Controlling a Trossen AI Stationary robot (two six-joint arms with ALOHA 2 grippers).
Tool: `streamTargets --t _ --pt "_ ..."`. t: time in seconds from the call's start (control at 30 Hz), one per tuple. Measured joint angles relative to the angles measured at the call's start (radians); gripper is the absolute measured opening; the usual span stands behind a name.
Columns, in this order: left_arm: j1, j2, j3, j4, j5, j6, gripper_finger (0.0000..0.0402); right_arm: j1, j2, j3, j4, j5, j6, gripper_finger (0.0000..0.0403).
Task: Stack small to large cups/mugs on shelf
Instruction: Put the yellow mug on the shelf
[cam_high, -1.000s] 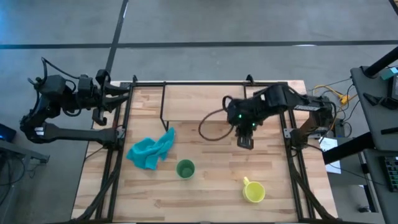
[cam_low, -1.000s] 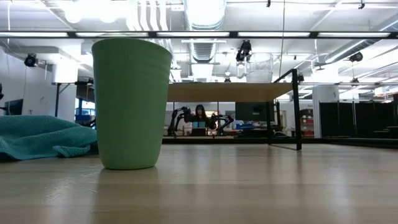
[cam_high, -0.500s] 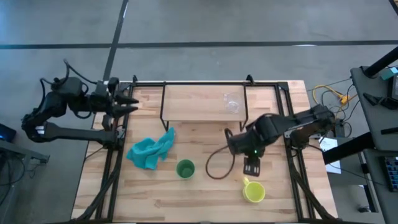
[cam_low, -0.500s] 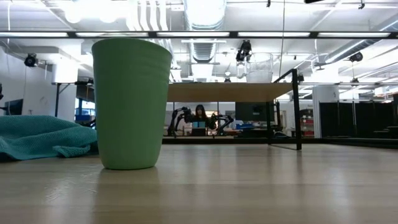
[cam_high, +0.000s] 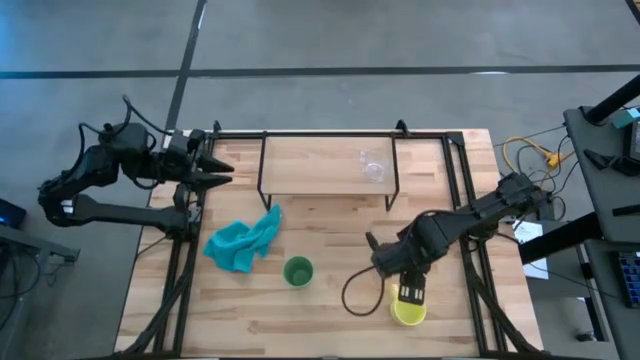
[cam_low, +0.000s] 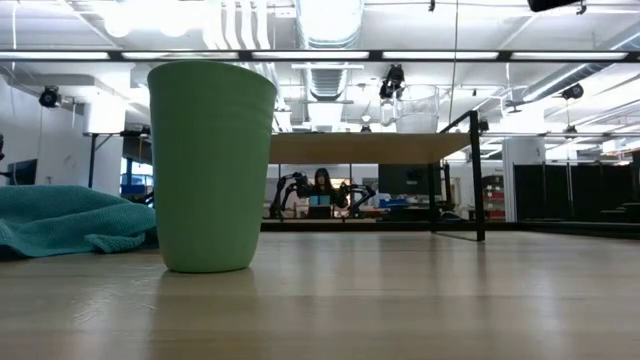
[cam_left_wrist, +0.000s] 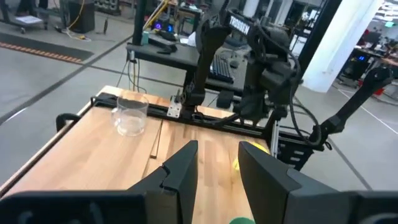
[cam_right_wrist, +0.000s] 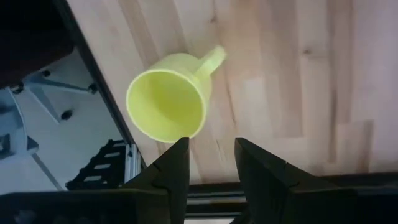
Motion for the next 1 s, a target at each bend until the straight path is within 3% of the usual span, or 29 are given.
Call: streamTargets --t 0.23,0.53,1.0 --pt "0.000 -0.002 0.000 0.094 0.002 0.000 0.0102 0.090 0.000 -0.111 0.121 -0.008 0.056 0.0123" --pt "0.000 -0.001 0.000 0.097 0.002 -0.001 0.0102 0.145 0.000 -0.230 0.252 -0.006 0.116 0.0121" --pt "0.000 -0.004 0.001 0.096 0.002 -0.002 0.0102 0.146 0.000 -0.251 0.271 -0.005 0.123 0.0121"
